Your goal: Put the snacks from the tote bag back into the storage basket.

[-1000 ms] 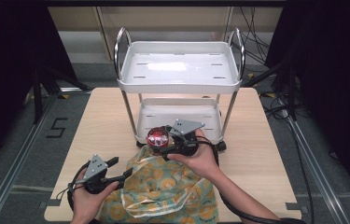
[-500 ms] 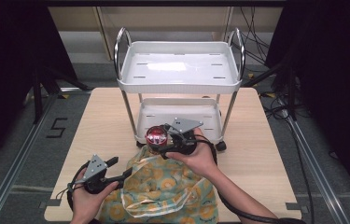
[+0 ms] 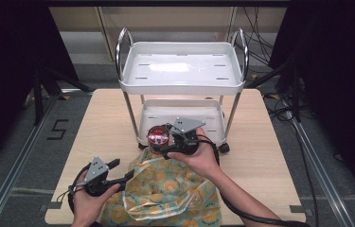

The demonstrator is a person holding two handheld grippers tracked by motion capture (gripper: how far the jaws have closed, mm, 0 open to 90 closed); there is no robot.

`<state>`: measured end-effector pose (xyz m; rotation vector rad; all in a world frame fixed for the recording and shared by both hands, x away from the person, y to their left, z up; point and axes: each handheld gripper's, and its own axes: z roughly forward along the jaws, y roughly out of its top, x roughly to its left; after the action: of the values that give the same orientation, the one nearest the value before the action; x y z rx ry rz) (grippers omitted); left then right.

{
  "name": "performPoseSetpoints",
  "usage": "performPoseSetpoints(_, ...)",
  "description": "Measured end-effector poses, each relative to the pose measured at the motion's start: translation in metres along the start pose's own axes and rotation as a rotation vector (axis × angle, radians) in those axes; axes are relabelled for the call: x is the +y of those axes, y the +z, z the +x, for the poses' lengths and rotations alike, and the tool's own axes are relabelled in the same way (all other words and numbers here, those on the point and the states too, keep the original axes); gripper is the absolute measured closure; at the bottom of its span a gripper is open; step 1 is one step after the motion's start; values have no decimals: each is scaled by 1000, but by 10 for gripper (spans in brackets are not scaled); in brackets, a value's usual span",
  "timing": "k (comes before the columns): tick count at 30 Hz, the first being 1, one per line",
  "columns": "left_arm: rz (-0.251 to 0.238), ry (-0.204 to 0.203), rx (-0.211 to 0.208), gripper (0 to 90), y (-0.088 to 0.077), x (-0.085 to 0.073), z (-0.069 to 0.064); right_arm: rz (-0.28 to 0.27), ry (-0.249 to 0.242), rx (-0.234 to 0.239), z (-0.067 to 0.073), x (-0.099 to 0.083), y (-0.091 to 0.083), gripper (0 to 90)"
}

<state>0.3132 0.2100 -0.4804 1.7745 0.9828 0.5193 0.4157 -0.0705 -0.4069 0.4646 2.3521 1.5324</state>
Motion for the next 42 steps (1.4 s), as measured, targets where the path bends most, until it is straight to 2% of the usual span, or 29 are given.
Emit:
performPoseSetpoints(1,1,15,1,290,0,0,1,-1,3,-2,0,0,0,261)
performPoseSetpoints(8,-2,13,-5,290,0,0,1,-2,3,-7,-1,0,2,261)
performPoseSetpoints(10,-3,0,-5,290,0,0,0,-1,5,-7,-1,0,2,261)
performPoseSetpoints(18,-1,1,-1,290,0,0,0,0,5,-5,-3,1,2,261)
performPoseSetpoints(21,-2,0,-1,290,0,0,0,-11,-32,-13,-5,2,3,261)
performPoseSetpoints(22,-2,0,-1,290,1,0,0,-10,-8,-20,-3,1,3,261)
performPoseSetpoints(26,-3,3,1,290,1,0,0,-9,-4,-26,-4,2,3,261)
performPoseSetpoints(27,-3,19,-3,290,1,1,1,-9,5,-12,-5,2,4,261)
performPoseSetpoints(29,-3,-1,-1,290,1,0,0,-8,4,-13,-5,3,5,261)
performPoseSetpoints(32,-4,-2,0,290,1,0,0,-7,-8,-19,-6,4,4,261)
performPoseSetpoints(34,-2,17,-1,290,1,1,1,-8,13,-20,-5,4,5,261)
performPoseSetpoints(36,-3,17,-3,289,1,1,1,-10,6,-16,-6,5,6,261)
performPoseSetpoints(38,-3,-2,-1,290,1,0,0,-14,1,-19,-6,5,7,262)
performPoseSetpoints(42,-4,-1,-1,290,0,1,0,-12,1,-15,-7,6,7,261)
